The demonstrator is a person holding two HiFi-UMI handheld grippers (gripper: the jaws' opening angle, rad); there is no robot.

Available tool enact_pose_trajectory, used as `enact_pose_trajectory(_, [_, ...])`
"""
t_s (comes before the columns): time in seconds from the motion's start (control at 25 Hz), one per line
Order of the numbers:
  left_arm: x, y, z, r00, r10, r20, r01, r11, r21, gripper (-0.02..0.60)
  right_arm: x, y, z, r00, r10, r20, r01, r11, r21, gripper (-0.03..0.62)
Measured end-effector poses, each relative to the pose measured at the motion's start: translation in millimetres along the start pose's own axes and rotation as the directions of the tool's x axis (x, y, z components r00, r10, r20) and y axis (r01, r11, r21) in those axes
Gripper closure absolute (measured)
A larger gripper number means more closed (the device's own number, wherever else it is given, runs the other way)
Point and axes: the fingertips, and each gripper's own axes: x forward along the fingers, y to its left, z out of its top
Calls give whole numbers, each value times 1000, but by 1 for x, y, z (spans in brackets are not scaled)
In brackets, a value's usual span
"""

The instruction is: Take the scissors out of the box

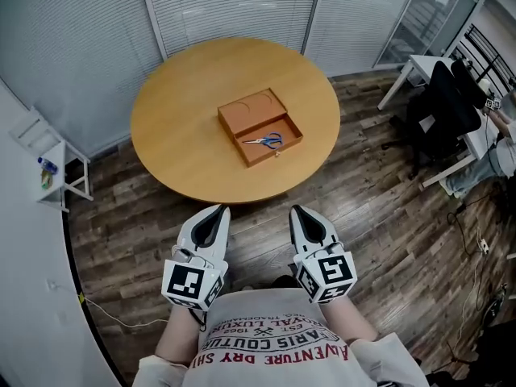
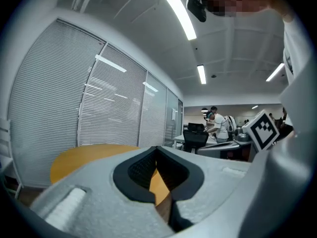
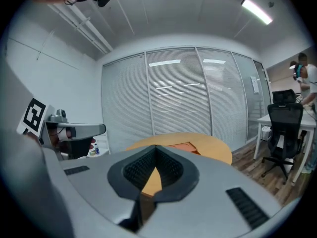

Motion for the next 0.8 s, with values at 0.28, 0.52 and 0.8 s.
enact_pose_trajectory(0.28, [72,38,-3,995,94,-14,-94,995,10,571,80,-50,11,996,85,-8,-85,996,-5,585])
enact_pose_trajectory(0.52, [146,62,12,977,212,2,-212,977,-14,571,149,-108,43,983,183,-28,-185,981,-53,585])
enact_pose_trajectory(0.8, [228,72,9,951,308,-14,-308,951,-31,571,215,-173,55,956,283,-75,-288,955,-68,586])
